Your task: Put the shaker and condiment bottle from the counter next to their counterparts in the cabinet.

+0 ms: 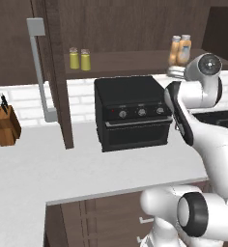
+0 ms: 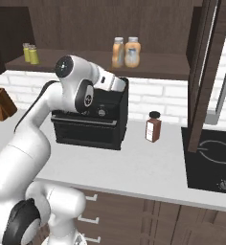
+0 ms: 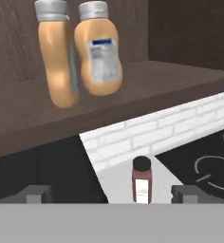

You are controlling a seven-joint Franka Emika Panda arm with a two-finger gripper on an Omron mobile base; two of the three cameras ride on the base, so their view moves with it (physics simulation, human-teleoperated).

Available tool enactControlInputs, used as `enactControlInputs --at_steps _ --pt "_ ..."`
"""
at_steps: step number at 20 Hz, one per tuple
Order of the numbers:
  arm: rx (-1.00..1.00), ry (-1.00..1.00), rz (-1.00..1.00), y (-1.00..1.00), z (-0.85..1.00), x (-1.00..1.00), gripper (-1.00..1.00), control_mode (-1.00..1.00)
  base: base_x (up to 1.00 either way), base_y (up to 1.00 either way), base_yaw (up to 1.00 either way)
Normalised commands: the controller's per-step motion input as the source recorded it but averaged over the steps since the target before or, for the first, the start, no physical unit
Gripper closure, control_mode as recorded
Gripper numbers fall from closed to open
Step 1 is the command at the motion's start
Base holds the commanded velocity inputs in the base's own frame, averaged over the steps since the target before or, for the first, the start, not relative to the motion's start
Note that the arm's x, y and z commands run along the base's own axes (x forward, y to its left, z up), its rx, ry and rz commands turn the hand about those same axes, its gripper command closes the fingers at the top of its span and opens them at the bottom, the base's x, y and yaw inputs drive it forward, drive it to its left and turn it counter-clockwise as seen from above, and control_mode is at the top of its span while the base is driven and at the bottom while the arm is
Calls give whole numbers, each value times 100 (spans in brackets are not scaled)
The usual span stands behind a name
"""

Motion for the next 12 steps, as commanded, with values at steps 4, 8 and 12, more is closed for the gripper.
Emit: enactControlInputs --at_steps 4,8,12 --pt "0 0 0 10 -50 -100 -100 -100 0 0 0" --pt "0 -4 -1 13 -63 -100 -100 -100 0 0 0" --pt "0 -8 -2 9 -67 -100 -100 -100 0 0 0"
